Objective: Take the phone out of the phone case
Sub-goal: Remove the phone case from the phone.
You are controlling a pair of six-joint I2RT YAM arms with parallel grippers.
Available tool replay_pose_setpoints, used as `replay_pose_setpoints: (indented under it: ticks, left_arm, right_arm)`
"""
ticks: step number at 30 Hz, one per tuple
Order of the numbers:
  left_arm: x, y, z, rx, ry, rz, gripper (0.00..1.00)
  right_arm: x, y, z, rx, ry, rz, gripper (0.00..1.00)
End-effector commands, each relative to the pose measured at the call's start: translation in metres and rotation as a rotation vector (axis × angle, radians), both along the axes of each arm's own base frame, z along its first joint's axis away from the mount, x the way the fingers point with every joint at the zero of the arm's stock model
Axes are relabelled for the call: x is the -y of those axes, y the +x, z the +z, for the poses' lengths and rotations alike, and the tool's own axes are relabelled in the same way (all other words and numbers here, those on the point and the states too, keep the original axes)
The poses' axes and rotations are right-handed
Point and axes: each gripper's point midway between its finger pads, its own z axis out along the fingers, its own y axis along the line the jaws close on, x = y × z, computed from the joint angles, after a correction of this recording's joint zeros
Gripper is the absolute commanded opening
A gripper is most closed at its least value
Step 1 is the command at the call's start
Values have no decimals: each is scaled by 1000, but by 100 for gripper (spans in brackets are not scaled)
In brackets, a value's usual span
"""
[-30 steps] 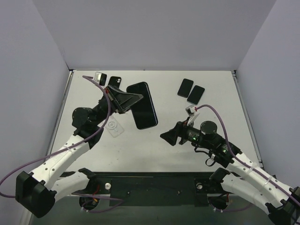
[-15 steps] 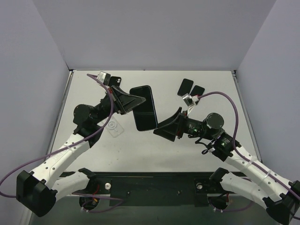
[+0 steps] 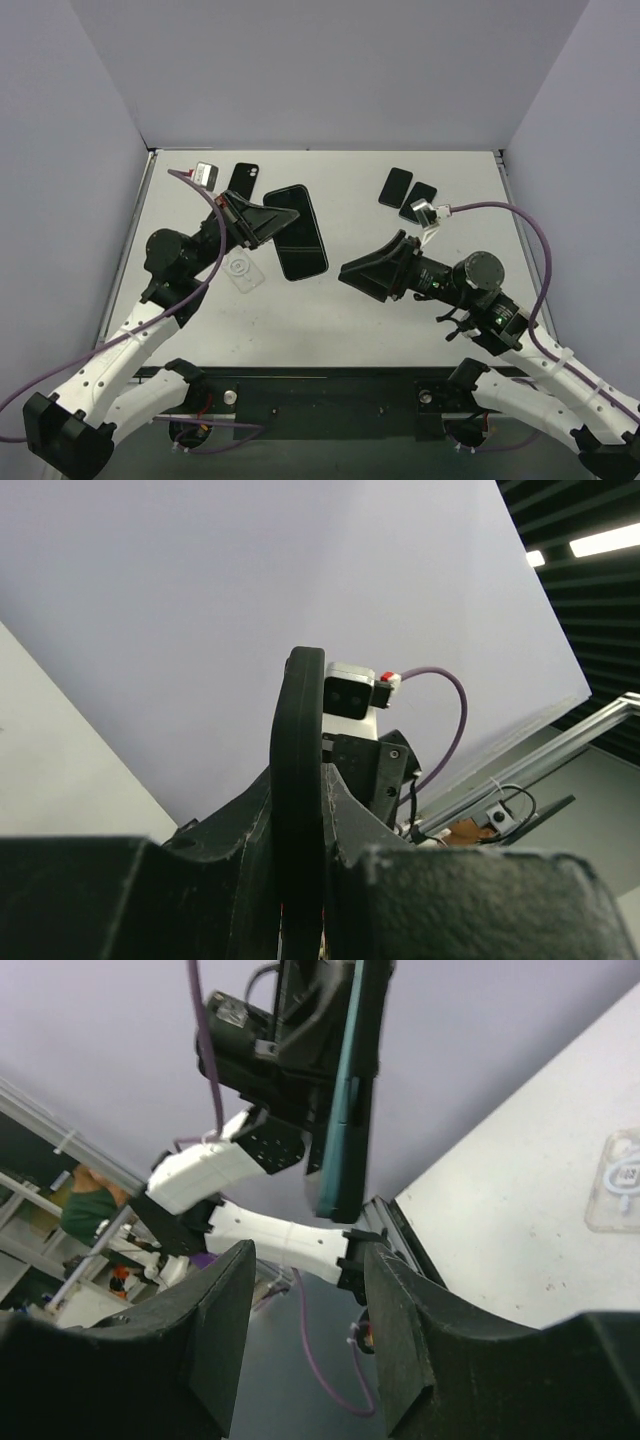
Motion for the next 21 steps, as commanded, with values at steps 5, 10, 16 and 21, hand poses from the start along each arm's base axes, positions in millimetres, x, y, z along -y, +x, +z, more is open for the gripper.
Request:
replay_pose_setpoints:
  ticks: [5,10,16,21]
  left_arm:
    - [-17,8,16,47,-34,125,0]
    - [-18,8,15,27,-58,125,0]
    - [-19,6,17,20,-89,107,0]
    - [-21,7,19,21,-103,119,0]
  right_arm:
    - [2,-11,51,-18,201,15,40]
    - [-8,-8,55,-28,238,43,39]
    - [-17,0,41,-49,211,33,39]
    - [-17,3,30,-56,192,18,39]
